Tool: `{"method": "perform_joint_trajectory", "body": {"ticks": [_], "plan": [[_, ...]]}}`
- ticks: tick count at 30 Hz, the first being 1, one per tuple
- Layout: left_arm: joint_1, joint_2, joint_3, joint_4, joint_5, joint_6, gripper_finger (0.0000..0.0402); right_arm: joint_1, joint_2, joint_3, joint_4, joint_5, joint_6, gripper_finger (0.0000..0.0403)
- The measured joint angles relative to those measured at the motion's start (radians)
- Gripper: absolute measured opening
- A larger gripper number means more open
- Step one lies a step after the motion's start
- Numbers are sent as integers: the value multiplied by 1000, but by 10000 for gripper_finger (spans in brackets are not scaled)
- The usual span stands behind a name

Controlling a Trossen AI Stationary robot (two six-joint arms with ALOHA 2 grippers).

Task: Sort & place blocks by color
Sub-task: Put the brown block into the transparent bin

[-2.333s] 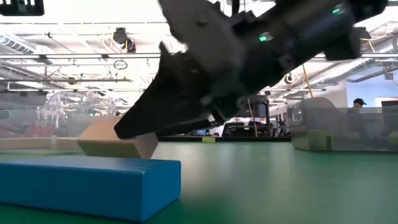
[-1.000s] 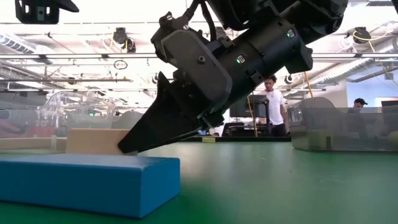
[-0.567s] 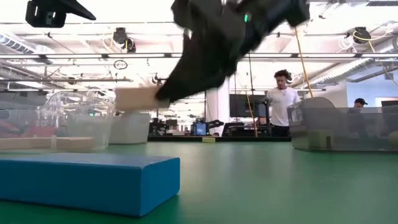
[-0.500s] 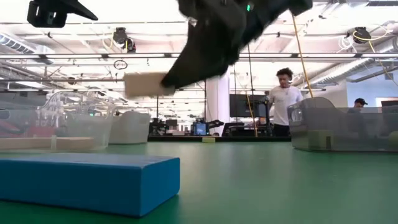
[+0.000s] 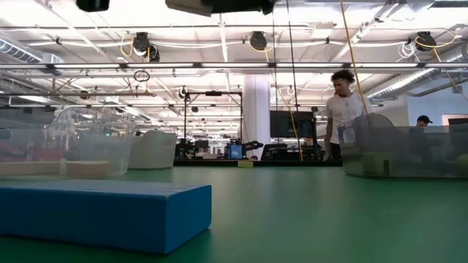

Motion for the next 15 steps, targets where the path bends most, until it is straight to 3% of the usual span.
{"method": "perform_joint_trajectory", "body": {"ticks": [8,15], "plan": [[40,43,1,78,18,42,316,0,-4,0,105,0,-58,106],[63,123,1,177,53,17,339,-3,-3,0,124,24,-111,106]]}}
